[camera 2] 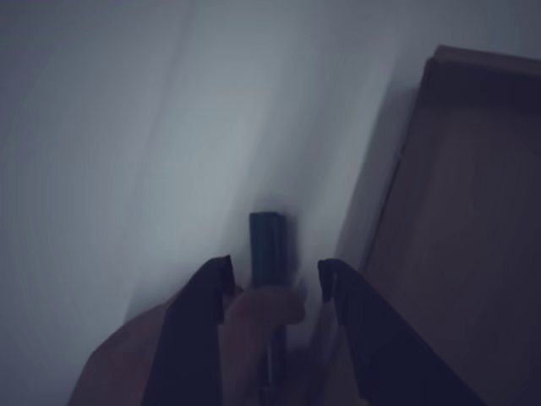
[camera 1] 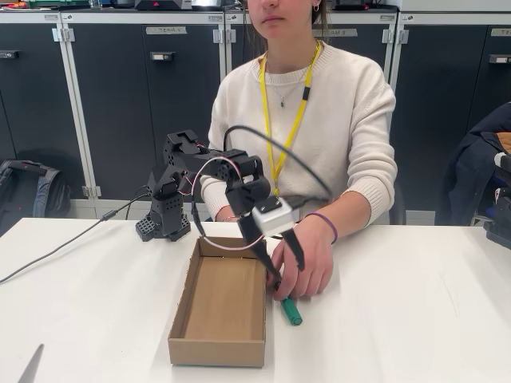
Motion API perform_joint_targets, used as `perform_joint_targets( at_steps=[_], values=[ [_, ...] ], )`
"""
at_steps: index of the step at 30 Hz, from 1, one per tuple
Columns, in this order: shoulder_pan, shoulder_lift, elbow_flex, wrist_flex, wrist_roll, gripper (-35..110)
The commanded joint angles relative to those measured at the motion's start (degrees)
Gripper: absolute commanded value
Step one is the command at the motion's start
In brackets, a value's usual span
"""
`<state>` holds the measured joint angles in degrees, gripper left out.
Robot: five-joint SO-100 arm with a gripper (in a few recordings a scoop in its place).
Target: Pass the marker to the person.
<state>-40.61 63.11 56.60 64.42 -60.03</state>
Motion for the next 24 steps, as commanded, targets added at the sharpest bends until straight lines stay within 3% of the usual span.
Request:
perform_joint_targets(
  at_steps=[1,10,18,24],
  values=[
    [0.8,4.9,3.8,-2.6,7.6,23],
    [-7.4,6.0,7.8,-7.8,19.7,23],
    [-13.0,2.5,-12.3,2.0,5.6,22],
    [-13.6,1.6,-23.6,3.9,-2.9,23]
  ],
)
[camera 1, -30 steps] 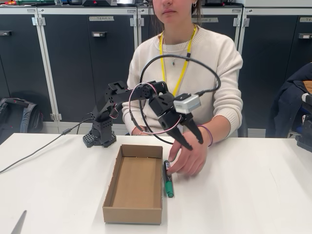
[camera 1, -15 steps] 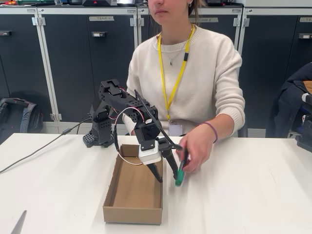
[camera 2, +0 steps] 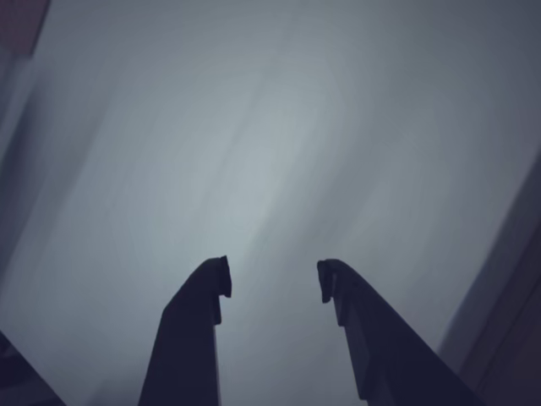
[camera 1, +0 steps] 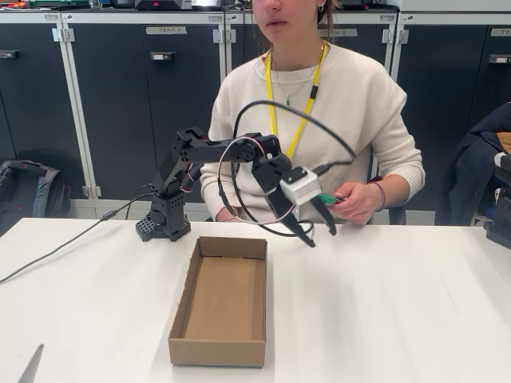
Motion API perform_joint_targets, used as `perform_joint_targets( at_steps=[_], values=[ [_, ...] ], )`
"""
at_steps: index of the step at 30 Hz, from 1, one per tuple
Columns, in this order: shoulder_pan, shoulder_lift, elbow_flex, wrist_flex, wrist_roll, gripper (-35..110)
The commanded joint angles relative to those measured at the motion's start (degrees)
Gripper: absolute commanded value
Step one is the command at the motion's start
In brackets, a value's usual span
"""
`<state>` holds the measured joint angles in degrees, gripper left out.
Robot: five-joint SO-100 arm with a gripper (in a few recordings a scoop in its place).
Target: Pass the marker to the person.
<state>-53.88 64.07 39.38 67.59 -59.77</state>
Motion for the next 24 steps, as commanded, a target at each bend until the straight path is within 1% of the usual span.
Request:
perform_joint_targets(
  at_steps=[1,12,17,20,24],
  values=[
    [-0.4,0.4,-6.9,0.7,-3.5,22],
    [0.2,2.1,-2.5,-0.4,-3.6,23],
    [1.9,5.0,2.6,-4.6,-3.8,23],
    [3.2,7.2,5.4,-7.3,-6.2,22],
    [3.4,8.2,2.2,-5.2,-8.2,22]
  ],
)
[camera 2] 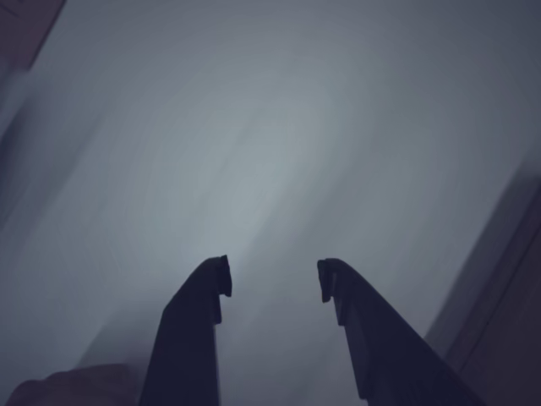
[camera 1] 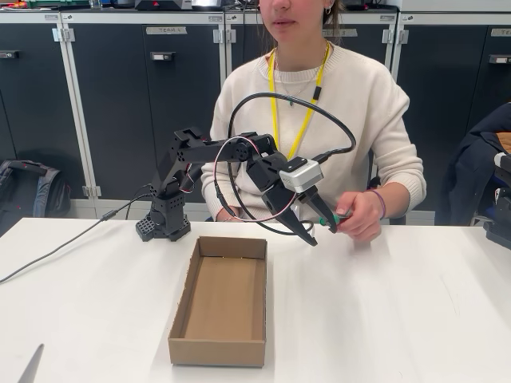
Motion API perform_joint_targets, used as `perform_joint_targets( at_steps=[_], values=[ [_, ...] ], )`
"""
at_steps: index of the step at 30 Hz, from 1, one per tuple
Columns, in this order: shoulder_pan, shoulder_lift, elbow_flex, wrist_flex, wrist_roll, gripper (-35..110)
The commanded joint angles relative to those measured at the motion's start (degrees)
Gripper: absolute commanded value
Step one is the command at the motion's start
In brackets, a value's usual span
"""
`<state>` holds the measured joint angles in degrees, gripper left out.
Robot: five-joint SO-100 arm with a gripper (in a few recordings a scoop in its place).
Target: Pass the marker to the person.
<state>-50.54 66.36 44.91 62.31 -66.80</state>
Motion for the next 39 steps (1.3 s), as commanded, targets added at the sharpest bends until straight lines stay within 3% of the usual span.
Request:
perform_joint_targets(
  at_steps=[1,39],
  values=[
    [0.2,6.2,-3.9,0.0,-1.6,22],
    [2.8,8.8,1.2,-1.8,-3.3,22]
  ],
)
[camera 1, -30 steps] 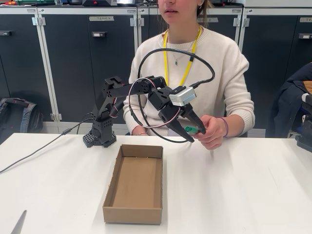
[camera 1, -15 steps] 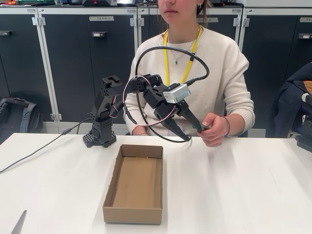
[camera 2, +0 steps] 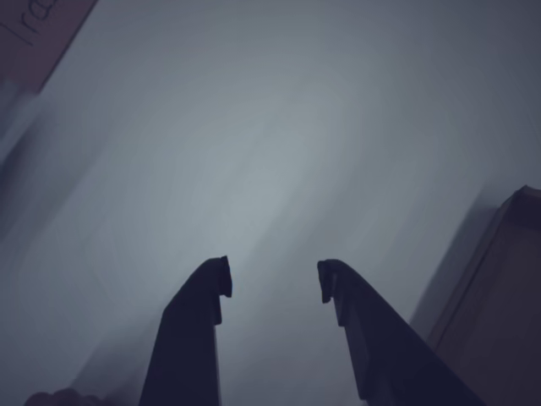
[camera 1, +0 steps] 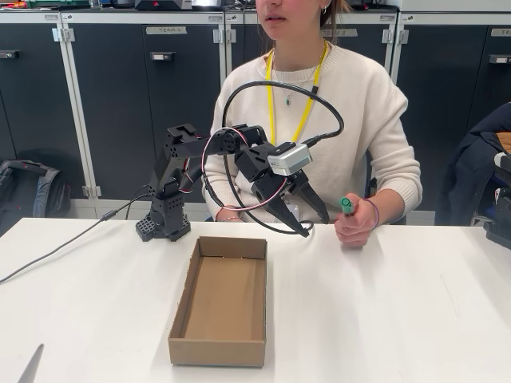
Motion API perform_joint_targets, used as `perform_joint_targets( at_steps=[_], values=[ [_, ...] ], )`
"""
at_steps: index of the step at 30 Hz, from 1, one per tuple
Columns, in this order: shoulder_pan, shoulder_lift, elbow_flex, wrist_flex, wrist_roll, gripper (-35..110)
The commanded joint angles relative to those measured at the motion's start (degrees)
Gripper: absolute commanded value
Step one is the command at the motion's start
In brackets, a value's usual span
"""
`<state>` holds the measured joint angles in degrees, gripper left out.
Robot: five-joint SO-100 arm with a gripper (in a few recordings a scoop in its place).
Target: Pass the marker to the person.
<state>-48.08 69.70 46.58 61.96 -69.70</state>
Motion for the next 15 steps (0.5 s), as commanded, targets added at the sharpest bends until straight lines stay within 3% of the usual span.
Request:
perform_joint_targets(
  at_steps=[1,15],
  values=[
    [0.4,5.4,-0.4,-1.4,-0.4,22],
    [0.6,5.8,0.0,-1.4,-0.3,22]
  ],
)
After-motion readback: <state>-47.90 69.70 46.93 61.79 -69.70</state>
